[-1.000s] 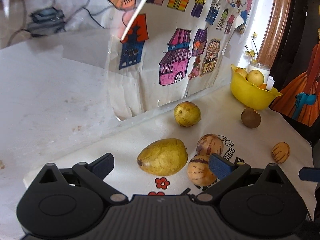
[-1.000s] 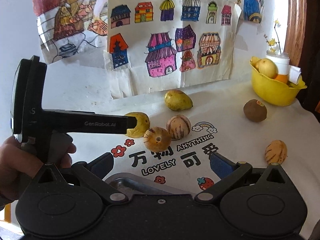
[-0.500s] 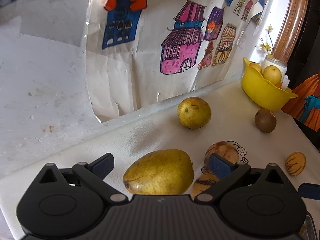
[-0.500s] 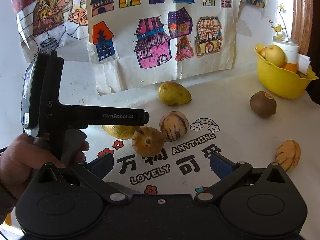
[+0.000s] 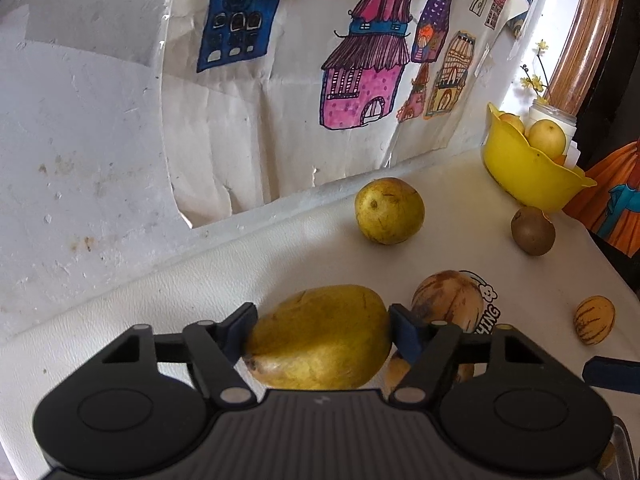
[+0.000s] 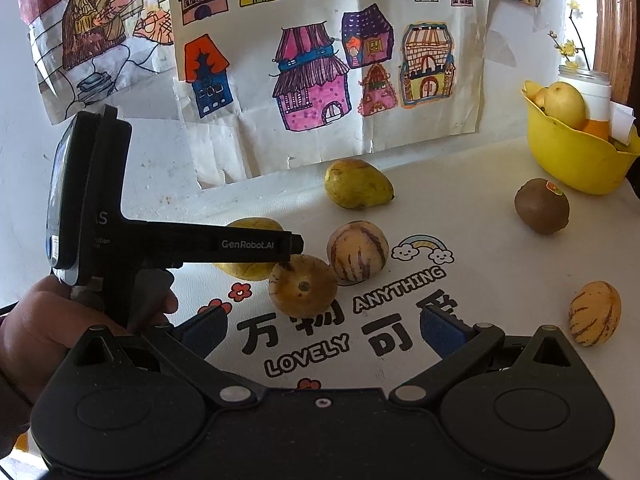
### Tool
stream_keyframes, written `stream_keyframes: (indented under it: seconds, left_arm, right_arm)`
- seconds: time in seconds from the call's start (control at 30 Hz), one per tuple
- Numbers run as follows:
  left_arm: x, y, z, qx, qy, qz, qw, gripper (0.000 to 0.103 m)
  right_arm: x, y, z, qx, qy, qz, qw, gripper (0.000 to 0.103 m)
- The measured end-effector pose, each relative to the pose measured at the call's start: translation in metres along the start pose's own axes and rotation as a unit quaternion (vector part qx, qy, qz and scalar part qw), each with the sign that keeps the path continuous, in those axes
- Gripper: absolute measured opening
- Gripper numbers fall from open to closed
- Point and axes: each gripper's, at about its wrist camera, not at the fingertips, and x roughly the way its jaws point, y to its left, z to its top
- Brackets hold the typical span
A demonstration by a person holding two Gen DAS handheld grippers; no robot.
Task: Organize fruits
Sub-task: 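Grasp a large yellow pear with the left tool while the right tool grasps a round tan fruit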
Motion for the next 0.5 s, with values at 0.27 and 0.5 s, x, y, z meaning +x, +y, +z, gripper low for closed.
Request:
stream_keyframes:
  seconds: [0.27,0.5]
  left_arm:
    - [-0.003,0.007,-0.003,-0.010,-0.013,-0.014,0.9998,0.071]
    - [-0.014,0.023,-0.004,-0.019,-0.022,-0.010,0.9995,0.071]
  right_arm:
    - [0.013,0.002,0.002,0.002,0.011,0.007,1.000,0.102]
    - [0.045,0.003,0.011,0.027,0.031,0.024,0.999,0.102]
